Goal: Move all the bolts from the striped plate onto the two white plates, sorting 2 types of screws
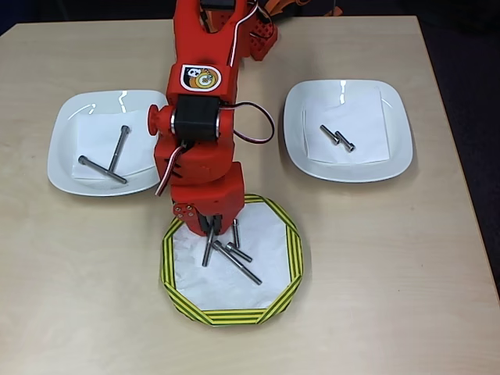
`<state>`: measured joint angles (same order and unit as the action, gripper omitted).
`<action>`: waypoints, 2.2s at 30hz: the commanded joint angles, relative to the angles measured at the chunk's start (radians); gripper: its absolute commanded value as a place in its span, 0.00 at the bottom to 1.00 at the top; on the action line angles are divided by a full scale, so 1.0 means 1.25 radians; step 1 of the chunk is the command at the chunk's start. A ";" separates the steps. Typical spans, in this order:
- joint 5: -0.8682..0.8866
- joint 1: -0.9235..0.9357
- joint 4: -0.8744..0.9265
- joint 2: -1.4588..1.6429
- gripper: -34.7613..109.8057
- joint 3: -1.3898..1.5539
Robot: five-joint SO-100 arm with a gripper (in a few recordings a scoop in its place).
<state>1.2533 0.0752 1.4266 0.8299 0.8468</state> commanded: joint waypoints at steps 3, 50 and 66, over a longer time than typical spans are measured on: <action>-0.080 0.049 0.112 0.034 0.24 -0.130; -0.351 0.042 -0.112 0.406 0.33 0.253; -0.326 -0.097 -0.277 0.123 0.33 0.079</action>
<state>0.8283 -0.0261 1.0845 0.9910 1.0017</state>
